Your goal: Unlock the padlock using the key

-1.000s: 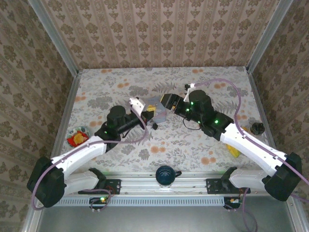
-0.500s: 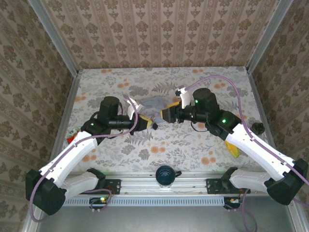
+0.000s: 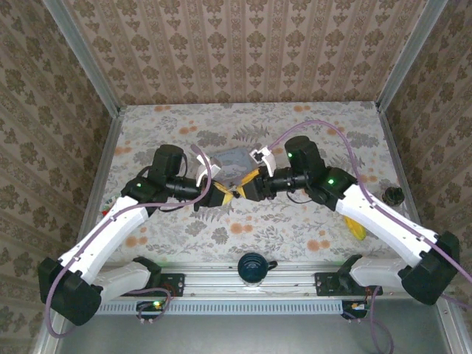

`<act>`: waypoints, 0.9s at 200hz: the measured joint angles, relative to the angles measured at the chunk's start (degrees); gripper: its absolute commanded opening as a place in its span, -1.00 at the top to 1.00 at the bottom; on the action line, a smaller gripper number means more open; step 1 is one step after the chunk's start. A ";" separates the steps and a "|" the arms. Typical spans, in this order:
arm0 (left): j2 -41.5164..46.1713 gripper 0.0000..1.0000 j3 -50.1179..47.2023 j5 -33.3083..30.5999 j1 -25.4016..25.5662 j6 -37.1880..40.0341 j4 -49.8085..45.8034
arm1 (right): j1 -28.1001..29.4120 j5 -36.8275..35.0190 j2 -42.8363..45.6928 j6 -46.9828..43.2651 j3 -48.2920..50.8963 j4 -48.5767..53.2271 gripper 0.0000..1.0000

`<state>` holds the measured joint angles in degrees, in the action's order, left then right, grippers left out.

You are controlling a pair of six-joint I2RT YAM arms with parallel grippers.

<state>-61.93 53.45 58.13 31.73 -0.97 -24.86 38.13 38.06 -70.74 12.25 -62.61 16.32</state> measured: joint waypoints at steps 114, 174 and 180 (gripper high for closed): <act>-0.15 1.00 0.00 1.27 0.50 0.63 -0.04 | 0.00 5.88 -3.61 1.25 -1.09 -3.06 0.57; 0.17 0.96 -0.04 0.98 0.48 0.31 0.26 | 0.00 5.81 -2.86 0.90 -1.29 -2.93 1.00; 0.35 0.91 -0.07 0.96 0.50 -0.02 0.61 | 0.00 5.62 -2.58 0.92 -1.29 -2.95 1.00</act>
<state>-61.58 53.39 59.09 32.23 -0.99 -24.25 38.13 43.68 -73.32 13.17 -63.90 13.37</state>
